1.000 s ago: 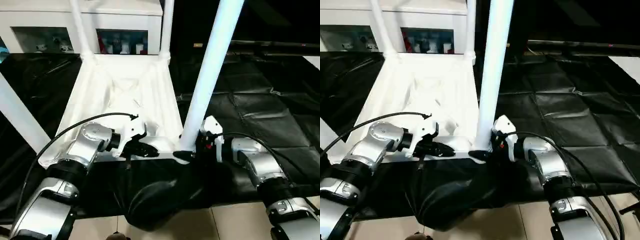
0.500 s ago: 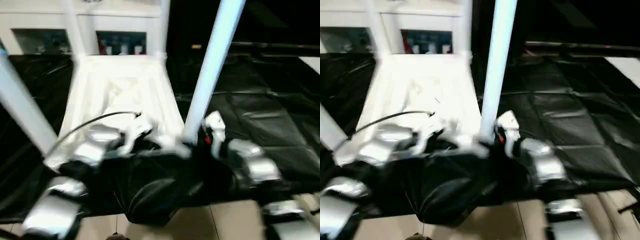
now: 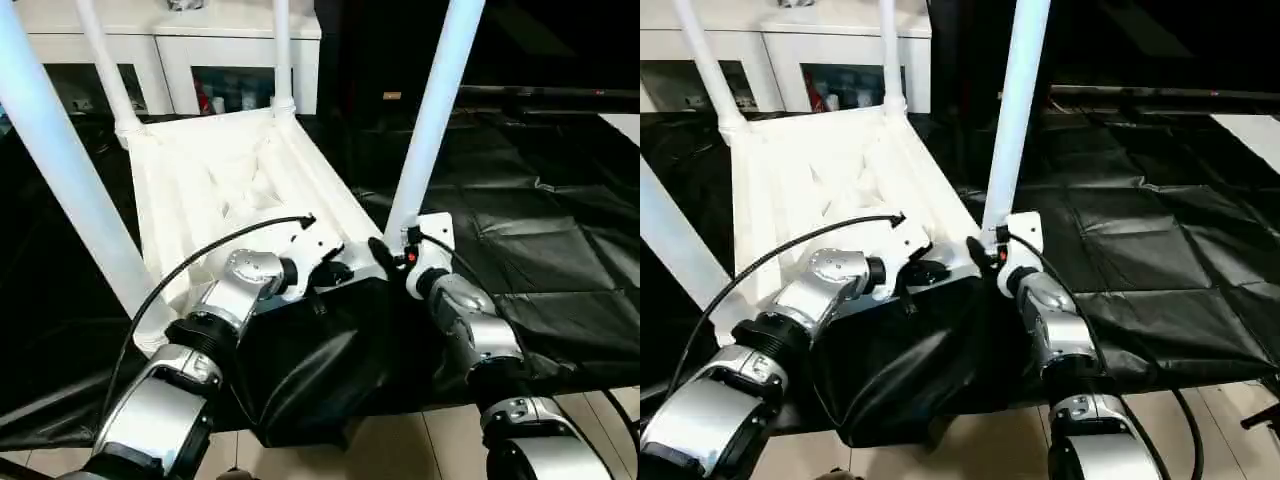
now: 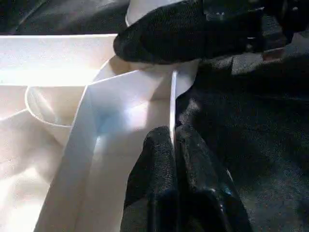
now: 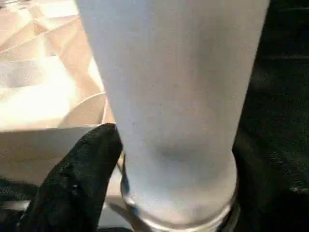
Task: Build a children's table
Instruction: Rotate leg to tighten
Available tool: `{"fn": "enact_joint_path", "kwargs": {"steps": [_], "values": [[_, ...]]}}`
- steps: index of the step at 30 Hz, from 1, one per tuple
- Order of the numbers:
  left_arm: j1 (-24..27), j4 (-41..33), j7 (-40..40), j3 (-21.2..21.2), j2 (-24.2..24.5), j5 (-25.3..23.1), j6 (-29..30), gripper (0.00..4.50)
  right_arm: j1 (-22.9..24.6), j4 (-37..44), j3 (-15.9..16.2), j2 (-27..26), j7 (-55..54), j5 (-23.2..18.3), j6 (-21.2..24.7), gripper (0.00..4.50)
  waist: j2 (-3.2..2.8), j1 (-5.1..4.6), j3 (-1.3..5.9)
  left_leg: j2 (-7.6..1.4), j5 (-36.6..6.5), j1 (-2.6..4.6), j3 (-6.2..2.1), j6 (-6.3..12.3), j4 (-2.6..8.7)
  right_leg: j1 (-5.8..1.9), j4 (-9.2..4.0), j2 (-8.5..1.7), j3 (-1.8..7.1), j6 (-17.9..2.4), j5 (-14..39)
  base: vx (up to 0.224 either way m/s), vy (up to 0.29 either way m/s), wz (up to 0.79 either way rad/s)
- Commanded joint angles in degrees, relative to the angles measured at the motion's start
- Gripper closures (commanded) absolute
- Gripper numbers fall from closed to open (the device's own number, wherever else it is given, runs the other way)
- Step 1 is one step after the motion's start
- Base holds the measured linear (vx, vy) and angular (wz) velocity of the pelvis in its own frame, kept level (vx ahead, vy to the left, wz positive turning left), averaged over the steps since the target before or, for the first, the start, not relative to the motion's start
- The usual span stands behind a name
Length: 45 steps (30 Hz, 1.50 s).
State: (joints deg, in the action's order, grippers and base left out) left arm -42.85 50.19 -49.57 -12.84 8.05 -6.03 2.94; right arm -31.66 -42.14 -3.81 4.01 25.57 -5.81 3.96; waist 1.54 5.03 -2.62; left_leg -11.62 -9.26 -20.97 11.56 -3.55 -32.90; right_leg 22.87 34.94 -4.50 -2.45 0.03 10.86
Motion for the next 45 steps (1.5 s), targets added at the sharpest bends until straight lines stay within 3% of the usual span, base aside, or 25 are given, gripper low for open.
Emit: {"fn": "enact_joint_path", "kwargs": {"steps": [1, 6, 11, 18, 20, 24, 28, 30, 31, 34, 36, 40, 44, 45], "values": [[0.7, -0.9, -2.3, -1.6, -1.4, 1.3, -2.1, 4.5, 0.2, 1.8, 8.1, -2.4, 10.3, 0.4, 0.1, 0.62, 0.5, -0.01, 3.0, -1.64, -17.5, 0.67, -1.17, 0.82, 4.11, -1.97, -5.27, -3.71, 2.14, -9.2, 17.5, 0.0, 0.0, 0.0], [3.2, -4.2, -14.4, -2.6, 4.4, 2.6, -4.0, 4.5, 1.6, 6.2, 11.6, 6.0, 26.6, -0.9, 1.9, 0.62, 0.43, -0.04, 3.13, -1.75, -15.7, 0.63, -0.98, 1.9, 3.89, -2.16, -4.83, -3.57, 2.1, -10.5, 14.1, 0.0, 0.0, 0.0], [4.7, -5.9, -22.7, -2.4, 8.5, 4.6, -5.2, 4.5, 1.8, 7.2, 13.0, 11.9, 37.1, -0.8, 1.8, 0.62, 0.31, 0.66, 3.38, -2.01, -12.0, 0.53, -0.59, 2.89, 3.48, -2.33, -3.67, -3.35, 1.88, -13.8, 6.1, 0.0, 0.0, 0.0], [6.4, -9.3, -29.9, -2.5, 11.5, 6.6, -3.6, 4.5, 0.9, 6.7, 13.5, 14.2, 42.6, -1.9, 2.1, 0.62, 0.31, 0.84, 3.16, -2.18, -14.1, 0.71, -0.62, 1.87, 3.72, -2.14, -3.98, -3.54, 1.93, -13.7, 10.3, 0.0, 0.0, 0.0], [6.5, -9.4, -30.2, -2.5, 11.5, 6.7, -3.5, 4.5, 0.8, 6.6, 13.7, 14.0, 43.2, -1.9, 2.2, 0.96, 0.29, 0.85, 3.14, -2.18, -14.6, 0.79, -0.65, 1.38, 3.79, -2.05, -4.05, -3.56, 1.97, -13.4, 11.3, 0.0, 0.0, 0.0], [6.7, -9.5, -29.6, -2.3, 11.4, 6.6, -3.6, 4.5, 1.2, 6.9, 13.9, 13.5, 43.6, -1.9, 2.6, 1.1, 0.4, 0.93, 3.3, -2.11, -13.1, 0.73, -0.63, 1.53, 3.66, -2.16, -3.85, -3.55, 1.97, -13.4, 9.8, 0.0, 0.0, 0.0], [6.8, -9.8, -27.2, -1.4, 10.6, 7.0, -2.9, 4.5, 2.4, 7.5, 13.6, 12.6, 42.5, -2.3, 3.2, 1.56, 0.39, 0.95, 3.24, -2.08, -13.1, 0.73, -0.59, 1.55, 3.65, -2.1, -3.89, -3.51, 1.95, -13.4, 10.1, 0.0, 0.0, 0.0], [5.9, -8.9, -22.4, 0.0, 8.9, 6.7, -1.8, 4.5, 2.9, 6.8, 11.0, 10.2, 36.0, -3.1, 4.0, 1.65, 0.49, 0.99, 3.2, -2.06, -13.2, 0.75, -0.59, 1.52, 3.68, -2.1, -3.94, -3.51, 1.96, -13.3, 10.4, 0.0, 0.0, 0.0], [4.9, -7.2, -17.4, 0.7, 7.5, 5.7, -1.6, 4.5, 2.9, 5.6, 8.6, 7.7, 29.5, -3.4, 4.2, 1.68, 0.48, 0.89, 3.07, -2.02, -14.6, 0.81, -0.72, 0.81, 3.85, -1.96, -4.27, -3.72, 2.0, -12.6, 13.3, 0.0, 0.0, 0.0], [3.4, -4.3, -9.4, 1.7, 4.7, 4.4, -1.2, 4.5, 3.0, 3.7, 6.3, 4.5, 21.2, -3.2, 3.7, 1.74, 0.54, 0.19, 2.94, -1.77, -17.1, 1.02, -1.03, -1.06, 4.11, -1.65, -5.01, -3.88, 2.1, -10.5, 19.6, 0.0, 0.0, 0.0], [2.5, -2.8, -5.2, 1.8, 2.6, 3.7, -0.6, 4.5, 2.8, 2.1, 4.7, 2.0, 14.1, -2.7, 3.8, 1.75, 0.59, -0.1, 2.87, -1.76, -17.5, 1.06, -1.09, -1.03, 4.14, -1.47, -5.24, -3.81, 2.2, -9.8, 20.5, 0.0, 0.0, 0.0], [0.0, 0.3, 4.8, 2.4, -2.5, 2.5, 0.6, 4.5, 2.2, -0.3, 4.6, -3.0, 2.4, 0.0, 2.8, 1.75, 0.53, -0.14, 2.96, -1.68, -16.7, 1.08, -1.0, -0.9, 4.12, -1.43, -5.15, -3.59, 2.23, -9.7, 18.3, 0.0, 0.0, 0.0], [-1.6, 2.3, 9.4, 2.5, -5.0, 1.4, 0.2, 4.5, 1.1, -1.4, 5.9, -6.0, 0.1, 2.2, 1.4, 1.75, 0.54, 0.03, 3.11, -1.51, -15.9, 0.95, -0.92, 0.27, 3.94, -1.65, -5.19, -3.66, 2.29, -9.5, 16.7, 0.0, 0.0, 0.0], [-1.6, 2.3, 8.8, 2.2, -5.1, 1.2, 0.0, 4.5, 1.0, -1.1, 6.0, -6.2, 1.5, 1.7, 1.0, 1.41, 0.52, 0.06, 3.1, -1.53, -15.8, 0.98, -0.91, 0.45, 3.93, -1.62, -5.16, -3.62, 2.28, -9.6, 16.4, 0.0, 0.0, 0.0]]}}
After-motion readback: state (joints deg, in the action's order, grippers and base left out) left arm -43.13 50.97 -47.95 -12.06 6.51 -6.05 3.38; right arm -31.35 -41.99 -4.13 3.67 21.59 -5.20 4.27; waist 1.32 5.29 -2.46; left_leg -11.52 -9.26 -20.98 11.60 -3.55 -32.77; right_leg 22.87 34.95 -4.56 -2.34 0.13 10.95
